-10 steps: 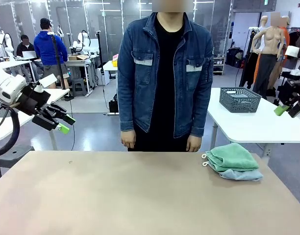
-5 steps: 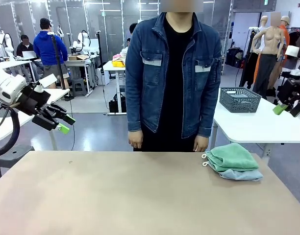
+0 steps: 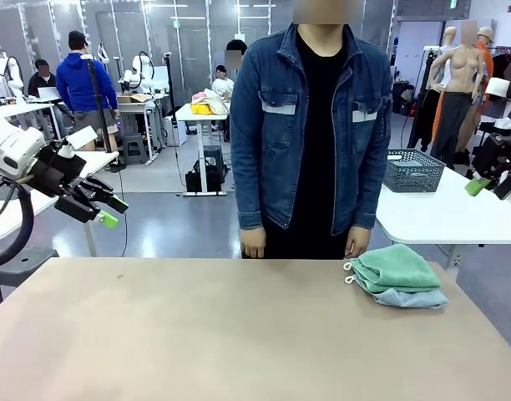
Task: Fold the towels and place them in the basket.
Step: Stack the folded Towel with hook on the right side of the table.
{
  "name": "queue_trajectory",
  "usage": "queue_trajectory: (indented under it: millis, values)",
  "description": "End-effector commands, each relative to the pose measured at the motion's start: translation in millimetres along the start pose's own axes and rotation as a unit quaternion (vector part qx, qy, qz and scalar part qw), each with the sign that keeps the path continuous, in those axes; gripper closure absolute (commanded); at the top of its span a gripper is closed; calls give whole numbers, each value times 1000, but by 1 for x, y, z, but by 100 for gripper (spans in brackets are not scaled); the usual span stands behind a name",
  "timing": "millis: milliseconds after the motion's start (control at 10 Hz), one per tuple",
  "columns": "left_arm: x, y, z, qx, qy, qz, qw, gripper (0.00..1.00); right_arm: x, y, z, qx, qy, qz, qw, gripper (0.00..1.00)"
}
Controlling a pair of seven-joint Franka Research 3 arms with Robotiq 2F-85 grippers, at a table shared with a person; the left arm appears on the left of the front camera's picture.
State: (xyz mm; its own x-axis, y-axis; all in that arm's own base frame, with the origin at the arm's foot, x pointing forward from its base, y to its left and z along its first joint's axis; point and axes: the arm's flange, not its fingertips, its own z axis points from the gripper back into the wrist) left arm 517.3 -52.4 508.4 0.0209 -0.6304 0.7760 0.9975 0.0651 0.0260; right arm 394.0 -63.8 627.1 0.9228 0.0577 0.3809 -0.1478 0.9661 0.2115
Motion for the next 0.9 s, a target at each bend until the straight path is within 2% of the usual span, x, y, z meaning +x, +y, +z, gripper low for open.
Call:
queue_trajectory:
  millis: [0,800]
  values:
    - [1,-1,1,2,2,-3,1000,22,-1,1,2,0,4,-3,1000,42]
    - [1,-1,1,2,2,-3,1000,22,-1,1,2,0,4,-3,1000,42]
